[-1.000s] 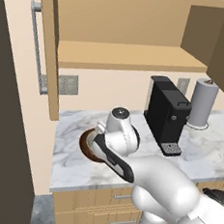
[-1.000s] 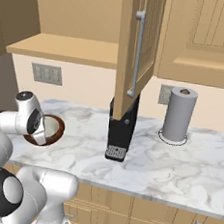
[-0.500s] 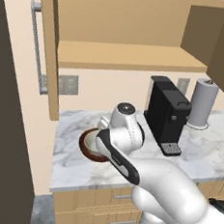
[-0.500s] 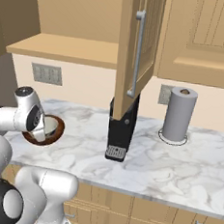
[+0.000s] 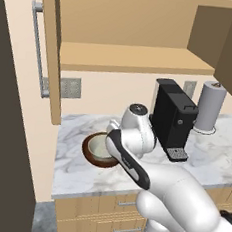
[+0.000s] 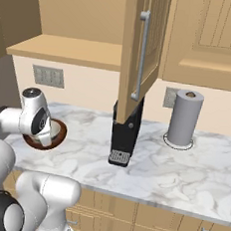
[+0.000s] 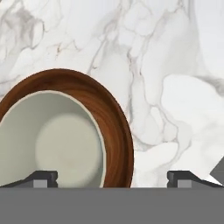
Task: Pick up the bowls on the counter and stack them on top of one another in the open cabinet. Place the smaller bowl on top of the larger bowl.
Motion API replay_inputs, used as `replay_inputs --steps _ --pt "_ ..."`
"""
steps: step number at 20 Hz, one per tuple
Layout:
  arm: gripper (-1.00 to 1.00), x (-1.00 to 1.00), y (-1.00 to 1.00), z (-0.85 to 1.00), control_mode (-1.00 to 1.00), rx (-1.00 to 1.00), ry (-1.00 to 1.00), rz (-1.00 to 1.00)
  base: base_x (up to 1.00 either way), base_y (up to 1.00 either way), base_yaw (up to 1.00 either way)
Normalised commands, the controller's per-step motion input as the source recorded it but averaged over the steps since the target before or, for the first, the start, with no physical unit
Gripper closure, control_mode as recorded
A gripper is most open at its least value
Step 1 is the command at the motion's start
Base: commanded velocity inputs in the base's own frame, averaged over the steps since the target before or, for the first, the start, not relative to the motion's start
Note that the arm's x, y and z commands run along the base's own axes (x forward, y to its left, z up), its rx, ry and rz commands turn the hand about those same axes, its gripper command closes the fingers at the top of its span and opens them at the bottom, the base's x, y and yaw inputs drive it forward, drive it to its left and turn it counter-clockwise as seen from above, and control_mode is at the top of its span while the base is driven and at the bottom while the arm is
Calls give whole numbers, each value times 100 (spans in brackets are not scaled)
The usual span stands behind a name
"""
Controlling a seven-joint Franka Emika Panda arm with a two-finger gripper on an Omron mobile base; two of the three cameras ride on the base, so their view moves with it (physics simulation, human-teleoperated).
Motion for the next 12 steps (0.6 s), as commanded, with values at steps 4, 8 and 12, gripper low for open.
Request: replay_inputs --steps 4,8,12 --pt "-100 0 -15 -2 -100 1 0 6 0 0 0" --pt "-100 1 -11 -9 -100 3 0 7 0 0 0" --pt "-100 0 -10 -16 -100 1 0 6 0 0 0"
